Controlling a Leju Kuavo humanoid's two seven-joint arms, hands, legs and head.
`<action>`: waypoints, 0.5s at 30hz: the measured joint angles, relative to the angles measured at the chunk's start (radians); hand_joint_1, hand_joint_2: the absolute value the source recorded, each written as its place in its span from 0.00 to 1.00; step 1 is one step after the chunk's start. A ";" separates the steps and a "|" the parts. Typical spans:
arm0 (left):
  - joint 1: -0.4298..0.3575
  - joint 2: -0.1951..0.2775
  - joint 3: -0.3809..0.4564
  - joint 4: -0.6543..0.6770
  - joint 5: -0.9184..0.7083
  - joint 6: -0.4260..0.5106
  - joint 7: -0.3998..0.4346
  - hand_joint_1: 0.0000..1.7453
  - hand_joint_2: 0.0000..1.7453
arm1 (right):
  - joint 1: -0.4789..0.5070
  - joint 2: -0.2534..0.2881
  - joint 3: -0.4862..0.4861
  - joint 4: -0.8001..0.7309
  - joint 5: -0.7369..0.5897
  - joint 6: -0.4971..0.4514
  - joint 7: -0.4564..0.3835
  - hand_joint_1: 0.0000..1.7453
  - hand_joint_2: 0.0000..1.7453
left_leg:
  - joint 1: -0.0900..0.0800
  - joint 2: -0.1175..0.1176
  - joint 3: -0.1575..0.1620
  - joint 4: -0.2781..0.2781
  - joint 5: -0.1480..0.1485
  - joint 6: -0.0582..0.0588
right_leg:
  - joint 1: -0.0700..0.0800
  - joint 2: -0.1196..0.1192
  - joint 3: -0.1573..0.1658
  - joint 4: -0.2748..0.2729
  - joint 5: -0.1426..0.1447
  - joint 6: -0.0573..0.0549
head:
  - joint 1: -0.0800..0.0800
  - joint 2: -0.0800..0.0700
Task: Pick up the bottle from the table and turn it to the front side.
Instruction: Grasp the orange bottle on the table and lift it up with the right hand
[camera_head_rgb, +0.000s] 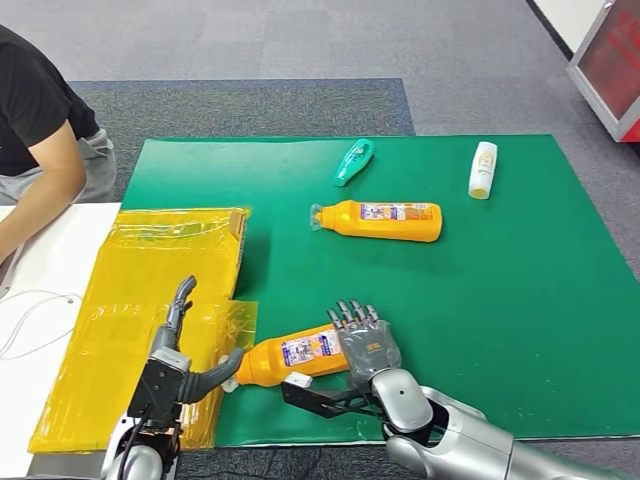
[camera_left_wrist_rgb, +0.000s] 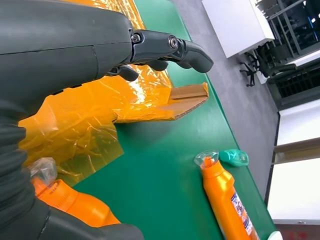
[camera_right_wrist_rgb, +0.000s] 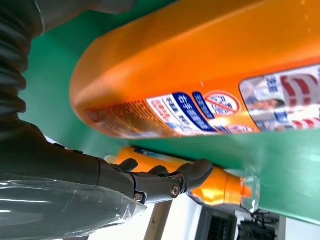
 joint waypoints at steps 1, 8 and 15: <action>0.001 0.000 0.000 0.000 0.000 0.000 0.000 0.00 1.00 | 0.001 0.000 0.000 0.003 -0.005 0.001 0.000 0.00 1.00 | 0.000 0.000 0.000 0.000 0.000 0.000 | 0.000 0.000 0.000 0.000 0.000 0.000 | 0.000 0.000; 0.009 0.004 0.000 0.000 0.000 0.008 0.000 0.00 1.00 | 0.020 0.000 -0.001 0.019 -0.036 0.007 0.000 0.87 1.00 | 0.000 0.000 0.000 0.000 0.000 0.000 | 0.000 0.000 0.000 0.000 0.000 0.000 | 0.000 0.000; 0.019 0.006 0.005 0.000 -0.002 0.027 0.000 0.00 1.00 | 0.033 0.001 -0.024 0.030 -0.050 0.006 -0.002 1.00 1.00 | 0.000 0.000 0.000 0.000 0.000 0.000 | 0.000 0.000 0.000 0.000 0.000 0.000 | 0.000 0.000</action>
